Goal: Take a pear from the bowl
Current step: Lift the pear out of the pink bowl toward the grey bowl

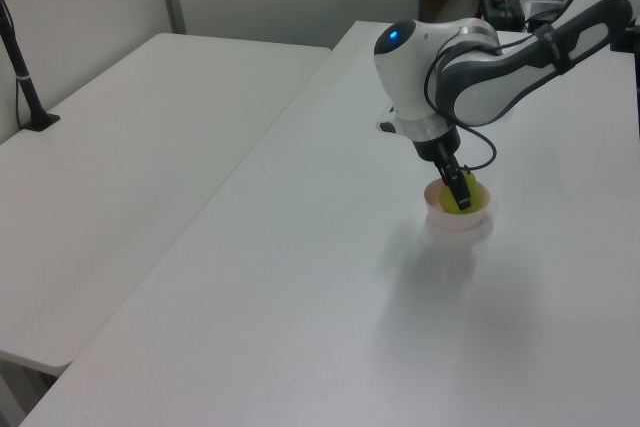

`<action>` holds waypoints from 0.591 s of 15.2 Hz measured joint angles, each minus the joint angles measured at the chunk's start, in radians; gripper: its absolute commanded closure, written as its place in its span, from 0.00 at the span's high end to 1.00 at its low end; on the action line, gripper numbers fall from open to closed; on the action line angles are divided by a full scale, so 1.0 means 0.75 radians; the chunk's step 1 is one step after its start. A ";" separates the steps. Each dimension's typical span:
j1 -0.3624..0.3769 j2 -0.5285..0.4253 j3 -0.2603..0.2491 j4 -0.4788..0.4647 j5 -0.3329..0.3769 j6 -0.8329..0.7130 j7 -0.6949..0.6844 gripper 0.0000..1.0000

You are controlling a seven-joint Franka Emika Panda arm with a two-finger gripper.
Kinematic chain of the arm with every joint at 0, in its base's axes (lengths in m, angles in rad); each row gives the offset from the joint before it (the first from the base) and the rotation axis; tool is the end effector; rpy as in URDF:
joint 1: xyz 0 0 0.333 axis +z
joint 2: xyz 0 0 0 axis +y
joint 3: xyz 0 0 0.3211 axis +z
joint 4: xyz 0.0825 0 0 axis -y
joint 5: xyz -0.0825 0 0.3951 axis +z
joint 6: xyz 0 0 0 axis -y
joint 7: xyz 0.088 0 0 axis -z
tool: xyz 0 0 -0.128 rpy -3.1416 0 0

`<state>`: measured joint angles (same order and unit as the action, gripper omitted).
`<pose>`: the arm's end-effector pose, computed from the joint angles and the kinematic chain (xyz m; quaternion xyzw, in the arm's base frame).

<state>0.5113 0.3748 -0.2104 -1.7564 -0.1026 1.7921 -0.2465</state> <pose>0.5872 0.1788 0.3175 0.9404 0.2848 -0.1624 0.0908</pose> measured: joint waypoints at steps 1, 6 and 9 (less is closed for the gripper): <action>0.000 -0.020 -0.002 0.006 0.000 -0.004 0.000 0.57; -0.027 -0.147 -0.009 0.093 0.000 -0.159 -0.001 0.57; -0.100 -0.184 -0.012 0.108 0.000 -0.183 -0.004 0.57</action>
<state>0.4365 0.2369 -0.2192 -1.6755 -0.1024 1.6545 -0.2495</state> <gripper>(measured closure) 0.264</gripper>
